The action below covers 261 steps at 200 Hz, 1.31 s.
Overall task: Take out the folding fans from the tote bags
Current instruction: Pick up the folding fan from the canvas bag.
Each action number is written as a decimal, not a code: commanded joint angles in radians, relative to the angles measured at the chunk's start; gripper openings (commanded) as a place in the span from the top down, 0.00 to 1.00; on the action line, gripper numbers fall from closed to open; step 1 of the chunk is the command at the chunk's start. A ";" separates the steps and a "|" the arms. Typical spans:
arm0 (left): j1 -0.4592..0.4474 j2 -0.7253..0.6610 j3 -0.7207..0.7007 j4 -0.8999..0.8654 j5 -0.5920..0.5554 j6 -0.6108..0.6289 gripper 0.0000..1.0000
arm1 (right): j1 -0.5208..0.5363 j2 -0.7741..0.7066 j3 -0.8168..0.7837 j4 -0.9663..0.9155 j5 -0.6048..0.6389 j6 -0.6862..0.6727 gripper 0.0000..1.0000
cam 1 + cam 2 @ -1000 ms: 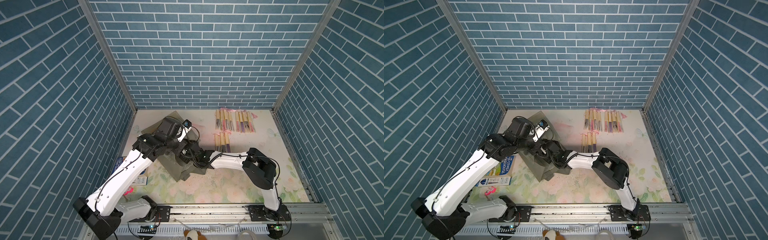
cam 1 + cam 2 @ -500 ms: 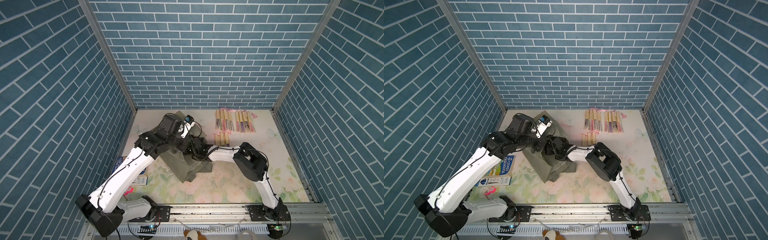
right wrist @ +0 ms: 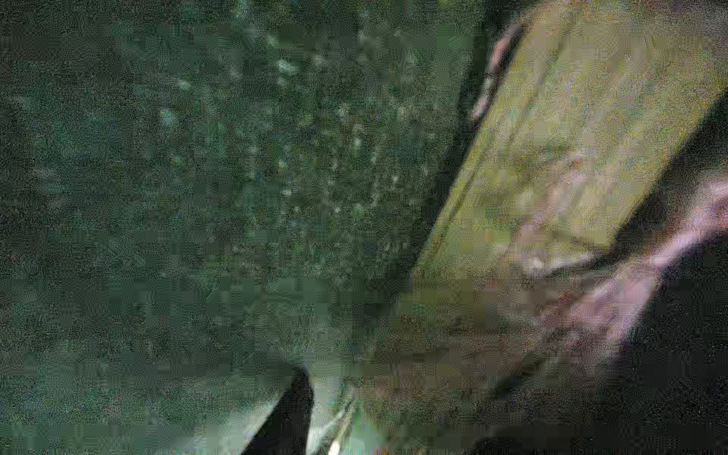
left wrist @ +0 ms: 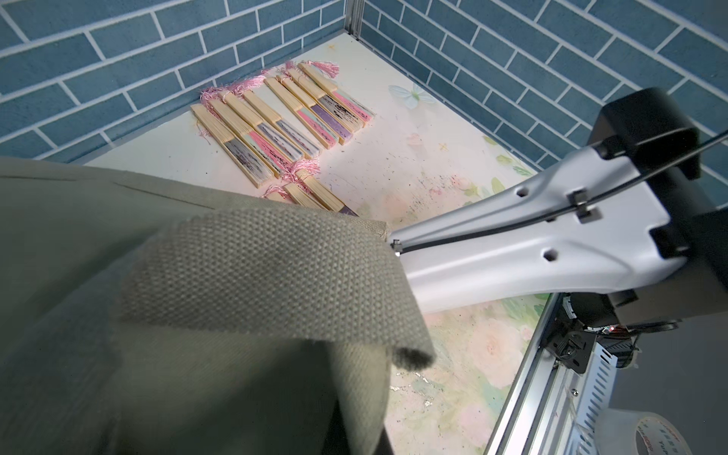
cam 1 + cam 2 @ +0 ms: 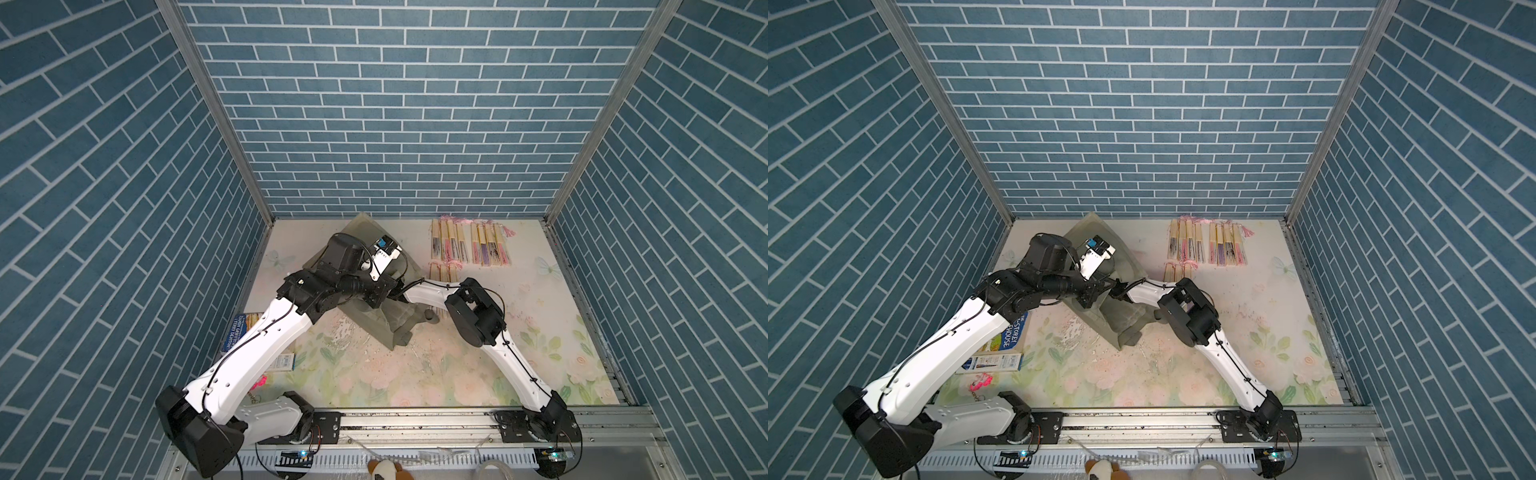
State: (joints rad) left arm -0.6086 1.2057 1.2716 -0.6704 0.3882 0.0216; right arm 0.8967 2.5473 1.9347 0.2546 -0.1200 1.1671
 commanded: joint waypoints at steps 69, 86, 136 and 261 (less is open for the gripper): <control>-0.031 -0.032 -0.018 -0.118 -0.332 -0.017 1.00 | -0.042 -0.196 -0.312 0.177 -0.212 0.049 1.00; -0.031 -0.034 -0.021 -0.129 -0.393 -0.012 1.00 | -0.041 -0.285 -0.449 0.207 -0.201 0.030 1.00; -0.031 -0.073 -0.068 -0.148 -0.498 0.019 1.00 | -0.032 -0.558 -0.808 0.291 -0.170 -0.020 1.00; -0.032 -0.138 0.028 -0.139 -0.331 -0.066 1.00 | 0.024 -0.705 -0.878 0.204 -0.068 -0.376 1.00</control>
State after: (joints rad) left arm -0.6521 1.0641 1.2266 -0.7650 -0.0120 0.0154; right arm 0.9039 1.8477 1.0054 0.4500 -0.2344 0.9524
